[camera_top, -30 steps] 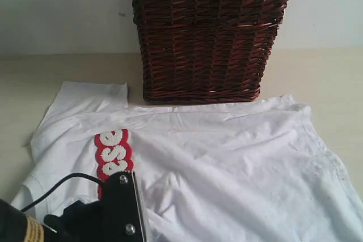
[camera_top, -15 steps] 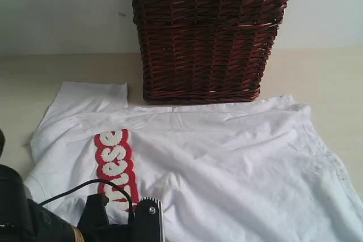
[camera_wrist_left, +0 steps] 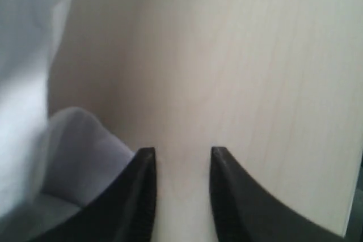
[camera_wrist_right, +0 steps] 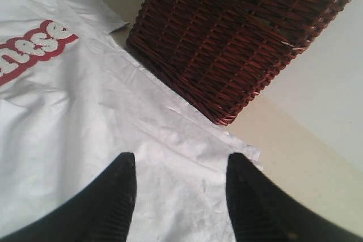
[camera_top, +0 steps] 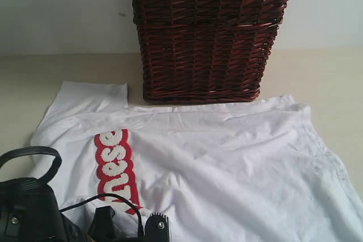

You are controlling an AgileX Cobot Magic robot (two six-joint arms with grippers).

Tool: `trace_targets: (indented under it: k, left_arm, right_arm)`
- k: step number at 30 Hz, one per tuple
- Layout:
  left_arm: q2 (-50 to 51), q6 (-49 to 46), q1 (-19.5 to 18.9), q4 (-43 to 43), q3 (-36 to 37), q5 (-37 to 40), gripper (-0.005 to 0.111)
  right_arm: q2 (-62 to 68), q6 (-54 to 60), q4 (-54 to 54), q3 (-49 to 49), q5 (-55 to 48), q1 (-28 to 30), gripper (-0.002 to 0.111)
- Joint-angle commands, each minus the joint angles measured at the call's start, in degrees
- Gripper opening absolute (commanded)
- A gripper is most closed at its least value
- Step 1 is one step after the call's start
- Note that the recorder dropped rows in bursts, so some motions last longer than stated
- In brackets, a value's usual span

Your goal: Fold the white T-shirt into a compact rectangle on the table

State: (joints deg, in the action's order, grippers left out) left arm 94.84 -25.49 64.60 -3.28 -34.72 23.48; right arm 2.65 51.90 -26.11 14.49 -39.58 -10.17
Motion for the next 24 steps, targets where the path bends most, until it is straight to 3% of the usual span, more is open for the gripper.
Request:
trace_targets:
  k: [1, 2, 7, 12, 15, 20, 24]
  left_arm:
    - [0.3, 1.3, 0.3, 0.2, 0.1, -0.4, 0.006]
    - [0.3, 1.8, 0.3, 0.2, 0.1, -0.1, 0.0]
    - [-1.0, 7.0, 0.3, 0.2, 0.1, 5.0, 0.0]
    - [-3.1, 8.1, 0.3, 0.2, 0.1, 2.2, 0.001]
    - [-3.8, 11.3, 0.3, 0.2, 0.1, 2.2, 0.014]
    - [-2.1, 29.0, 0.3, 0.2, 0.1, -1.0, 0.045]
    - [0.8, 38.4, 0.3, 0.2, 0.1, -5.2, 0.054]
  right_arm:
    - [-0.2, -0.2, -0.5, -0.4, 0.3, 0.2, 0.049]
    - [-0.2, -0.2, -0.5, -0.4, 0.3, 0.2, 0.049]
    - [-0.2, -0.2, -0.5, -0.4, 0.3, 0.2, 0.049]
    - [-0.2, -0.2, -0.5, -0.4, 0.3, 0.2, 0.049]
    - [-0.2, -0.2, -0.5, -0.4, 0.3, 0.2, 0.049]
    - [-0.2, -0.2, -0.5, -0.4, 0.3, 0.2, 0.049]
    - [-0.2, -0.2, -0.5, -0.4, 0.3, 0.2, 0.049]
